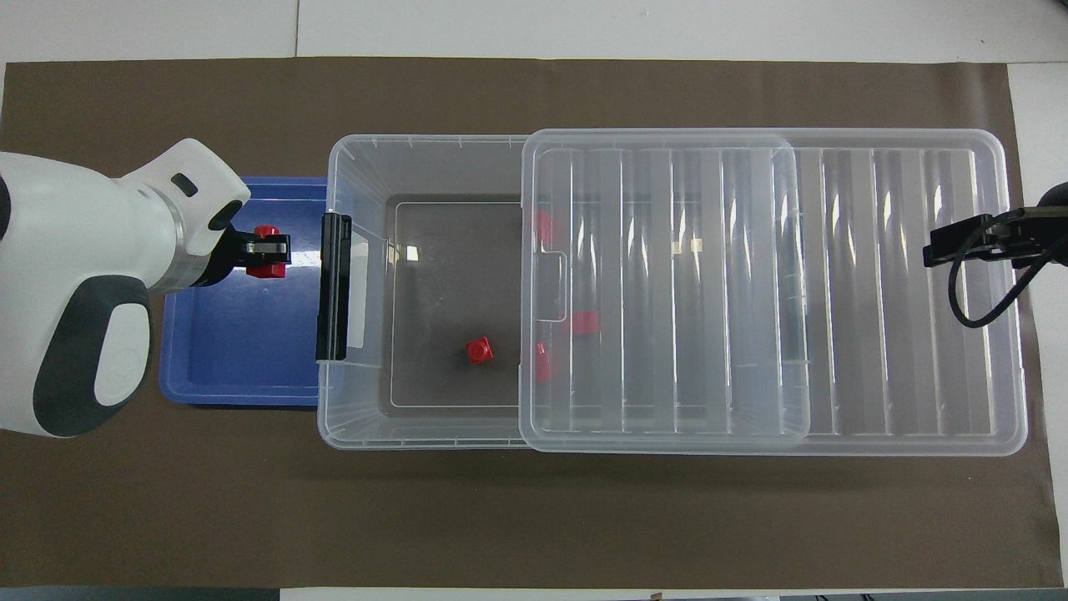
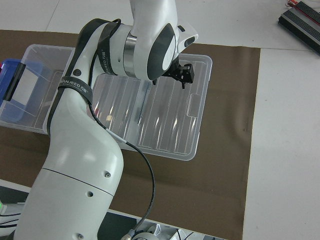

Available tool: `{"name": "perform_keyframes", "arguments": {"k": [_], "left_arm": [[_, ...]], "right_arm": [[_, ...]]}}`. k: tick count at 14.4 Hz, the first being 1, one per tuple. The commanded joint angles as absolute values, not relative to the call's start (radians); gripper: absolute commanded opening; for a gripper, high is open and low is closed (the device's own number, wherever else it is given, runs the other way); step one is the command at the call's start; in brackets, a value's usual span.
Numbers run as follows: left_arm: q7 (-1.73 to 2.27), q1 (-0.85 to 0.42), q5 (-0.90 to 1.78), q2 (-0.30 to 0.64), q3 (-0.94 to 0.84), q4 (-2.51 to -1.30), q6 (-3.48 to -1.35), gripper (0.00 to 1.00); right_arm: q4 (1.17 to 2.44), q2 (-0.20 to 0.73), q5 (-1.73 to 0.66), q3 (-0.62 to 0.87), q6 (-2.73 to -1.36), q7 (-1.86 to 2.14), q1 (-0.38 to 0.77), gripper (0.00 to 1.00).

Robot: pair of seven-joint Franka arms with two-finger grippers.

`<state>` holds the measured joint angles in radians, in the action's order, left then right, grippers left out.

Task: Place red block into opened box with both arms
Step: 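Carry the red cube into the opened box and release it with the left gripper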

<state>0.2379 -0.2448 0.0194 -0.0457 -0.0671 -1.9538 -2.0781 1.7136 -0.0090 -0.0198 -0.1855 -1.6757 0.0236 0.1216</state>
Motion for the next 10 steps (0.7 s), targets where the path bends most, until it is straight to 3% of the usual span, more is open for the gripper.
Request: {"name": "perform_keyframes", "arguments": {"k": [1,5,10], "left_arm": [[0.356,-0.345,0.014,-0.015,-0.058,-1.924,-2.086,0.0],[0.575,-0.472,-0.072,0.099,-0.058,-1.927,-2.221,0.0],[0.6,-0.492,-0.107,0.225,-0.057,-1.936,-2.356,0.0]], "right_arm": [[1.71,-0.029,-0.014,-0.128,-1.655,-0.028,0.114,1.0],[1.724,-0.052,-0.018,-0.124,-1.647,-0.032,0.104,1.0],[1.747,-0.063,-0.017,-0.124,-1.64,-0.02,0.104,1.0]]}}
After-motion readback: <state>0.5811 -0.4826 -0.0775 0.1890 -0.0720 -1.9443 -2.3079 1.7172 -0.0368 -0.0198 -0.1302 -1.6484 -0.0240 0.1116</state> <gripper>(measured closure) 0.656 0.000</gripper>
